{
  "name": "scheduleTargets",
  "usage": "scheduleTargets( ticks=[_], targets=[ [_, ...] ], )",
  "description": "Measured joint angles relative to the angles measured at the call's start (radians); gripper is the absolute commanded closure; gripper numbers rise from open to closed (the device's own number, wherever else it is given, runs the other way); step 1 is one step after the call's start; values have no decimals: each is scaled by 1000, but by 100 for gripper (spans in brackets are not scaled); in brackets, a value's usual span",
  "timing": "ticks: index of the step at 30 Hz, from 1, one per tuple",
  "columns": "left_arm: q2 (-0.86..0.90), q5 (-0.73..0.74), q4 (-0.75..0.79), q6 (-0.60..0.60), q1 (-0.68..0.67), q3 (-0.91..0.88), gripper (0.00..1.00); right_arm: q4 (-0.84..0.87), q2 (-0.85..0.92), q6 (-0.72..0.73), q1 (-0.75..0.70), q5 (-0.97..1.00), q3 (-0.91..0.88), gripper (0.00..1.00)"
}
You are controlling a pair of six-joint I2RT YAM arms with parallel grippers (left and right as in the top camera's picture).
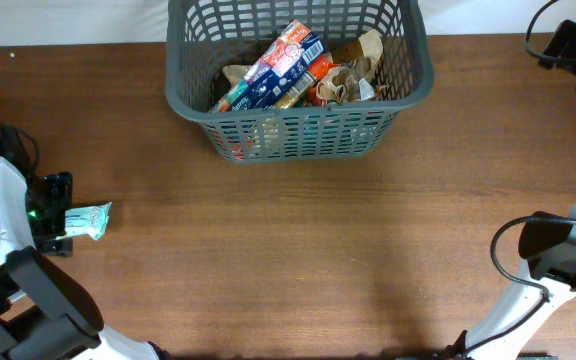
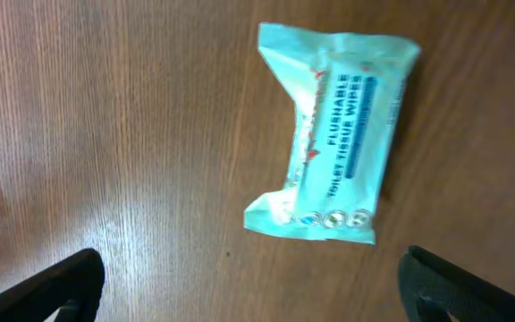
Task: Pack container
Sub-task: 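Move the left gripper down to the light-blue wipes pack, then close the left gripper on the wipes pack and lift it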
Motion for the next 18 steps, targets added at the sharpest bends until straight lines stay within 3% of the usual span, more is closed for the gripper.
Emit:
scheduleTargets(
  ticks=[11,18],
  targets=[
    [0,0,220,57,0,-100,1,0,0,0,0,0,0,1],
    [0,-9,241,91,0,-106,1,0,0,2,0,0,0,1]
  ],
)
